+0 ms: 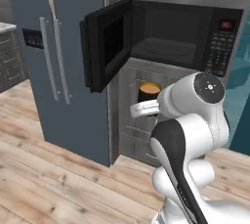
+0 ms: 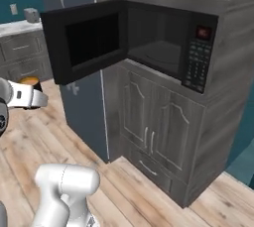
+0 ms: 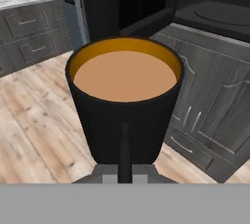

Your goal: Pick the cup of tea, navigate to the dining table, and place it on the saucer.

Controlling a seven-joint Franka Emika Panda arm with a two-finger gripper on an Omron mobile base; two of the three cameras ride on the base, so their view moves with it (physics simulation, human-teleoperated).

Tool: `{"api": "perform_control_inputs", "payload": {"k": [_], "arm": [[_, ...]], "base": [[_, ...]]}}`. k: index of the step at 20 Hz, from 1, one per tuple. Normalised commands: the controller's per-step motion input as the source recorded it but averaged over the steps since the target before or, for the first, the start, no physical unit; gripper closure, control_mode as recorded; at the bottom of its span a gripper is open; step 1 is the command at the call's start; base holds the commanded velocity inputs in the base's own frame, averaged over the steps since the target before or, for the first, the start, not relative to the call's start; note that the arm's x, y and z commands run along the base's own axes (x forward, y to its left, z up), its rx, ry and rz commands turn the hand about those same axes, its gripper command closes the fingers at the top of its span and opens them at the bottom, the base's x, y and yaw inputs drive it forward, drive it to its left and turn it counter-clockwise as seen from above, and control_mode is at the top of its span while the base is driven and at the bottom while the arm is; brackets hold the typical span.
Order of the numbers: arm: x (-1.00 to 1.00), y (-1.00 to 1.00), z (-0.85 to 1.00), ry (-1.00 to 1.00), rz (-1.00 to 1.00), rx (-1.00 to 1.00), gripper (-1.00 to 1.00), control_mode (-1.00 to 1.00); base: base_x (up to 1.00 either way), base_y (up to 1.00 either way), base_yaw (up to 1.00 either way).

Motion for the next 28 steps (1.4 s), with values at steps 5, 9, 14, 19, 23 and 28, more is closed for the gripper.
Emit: {"api": "perform_control_inputs", "payload": {"k": [5, 9, 14, 19, 23, 28], "arm": [[0.00, 0.00, 0.00, 0.00, 0.00, 0.00, 1.00, 1.00], [0.00, 0.00, 0.00, 0.00, 0.00, 0.00, 1.00, 1.00], [0.00, 0.00, 0.00, 0.00, 0.00, 0.00, 1.00, 1.00], [0.00, 0.00, 0.00, 0.00, 0.00, 0.00, 1.00, 1.00], [0.00, 0.00, 0.00, 0.00, 0.00, 0.00, 1.00, 1.00], [0.00, 0.00, 0.00, 0.00, 0.00, 0.00, 1.00, 1.00]], "base": [[-0.30, -0.65, 0.41], [-0.20, -0.57, 0.44], [-0.25, -0.49, 0.48], [-0.32, -0.51, 0.48], [-0.36, -0.57, 0.47], [-0.47, -0.59, 0.45]]}}
